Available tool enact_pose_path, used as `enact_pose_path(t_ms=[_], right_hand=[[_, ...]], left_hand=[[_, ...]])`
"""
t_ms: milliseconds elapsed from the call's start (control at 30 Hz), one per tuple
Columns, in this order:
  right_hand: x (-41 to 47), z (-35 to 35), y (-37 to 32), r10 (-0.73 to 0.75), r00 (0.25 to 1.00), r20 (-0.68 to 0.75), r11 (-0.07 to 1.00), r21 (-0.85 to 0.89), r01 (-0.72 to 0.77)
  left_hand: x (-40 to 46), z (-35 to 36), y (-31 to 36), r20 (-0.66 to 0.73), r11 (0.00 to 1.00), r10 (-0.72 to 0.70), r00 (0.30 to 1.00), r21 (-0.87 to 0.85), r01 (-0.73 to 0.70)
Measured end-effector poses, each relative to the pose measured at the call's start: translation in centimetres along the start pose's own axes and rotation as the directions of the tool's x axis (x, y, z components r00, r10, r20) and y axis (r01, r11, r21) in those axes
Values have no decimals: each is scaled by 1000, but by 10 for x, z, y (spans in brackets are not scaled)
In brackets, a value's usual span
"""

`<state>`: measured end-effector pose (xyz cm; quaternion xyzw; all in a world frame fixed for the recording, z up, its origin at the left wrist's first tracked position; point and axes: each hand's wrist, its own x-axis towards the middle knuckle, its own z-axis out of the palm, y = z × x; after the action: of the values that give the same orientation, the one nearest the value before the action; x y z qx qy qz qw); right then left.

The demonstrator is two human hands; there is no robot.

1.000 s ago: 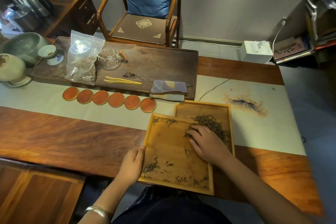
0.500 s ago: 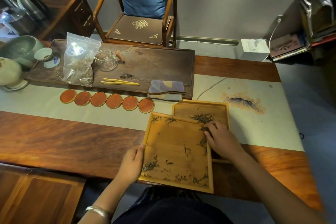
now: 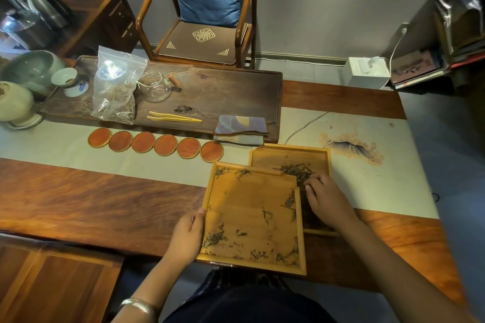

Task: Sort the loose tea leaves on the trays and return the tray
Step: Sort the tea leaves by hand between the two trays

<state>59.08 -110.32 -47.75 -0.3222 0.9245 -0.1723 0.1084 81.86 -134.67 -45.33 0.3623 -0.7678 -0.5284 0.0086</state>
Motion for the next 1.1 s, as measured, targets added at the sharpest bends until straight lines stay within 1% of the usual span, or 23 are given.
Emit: enact_pose_path(t_ms=[100,167,233,300,400,467,567,700,867,967,1100], right_hand=[[-4,-3,-4,-5,997,-73,997,78,11],[-7,-6,-13,-69,993,-95,990,119,80],[-13,-8,-25,-194,978,-71,974,103,201],[-21,-6,-34,-287,958,-13,955,69,288],[-26,0,-38,-327,944,38,945,-11,327],[-23,5,-37,-314,949,41,947,-61,316],[-13,7,-33,-254,967,14,964,-83,254],[3,5,-25,-160,987,-19,986,-57,159],[18,4,-17,-29,999,-23,1000,1,29],[20,4,-8,36,999,-3,999,4,-36],[20,4,3,79,997,25,997,8,-80]], left_hand=[[1,0,-2,-4,1000,-3,1000,15,3],[2,1,-2,-4,1000,-10,1000,12,10],[2,2,-2,0,1000,-17,1000,3,17],[3,3,-3,3,1000,-24,1000,-2,24],[3,3,0,4,1000,-22,1000,-1,22],[3,3,3,2,1000,-11,1000,7,11],[3,2,5,22,1000,1,1000,14,-1],[-1,0,7,37,1000,17,999,11,-17],[-2,-1,5,31,1000,15,999,18,-15],[-1,-2,2,17,1000,9,1000,18,-9],[0,-5,0,8,1000,-7,1000,-4,7]])
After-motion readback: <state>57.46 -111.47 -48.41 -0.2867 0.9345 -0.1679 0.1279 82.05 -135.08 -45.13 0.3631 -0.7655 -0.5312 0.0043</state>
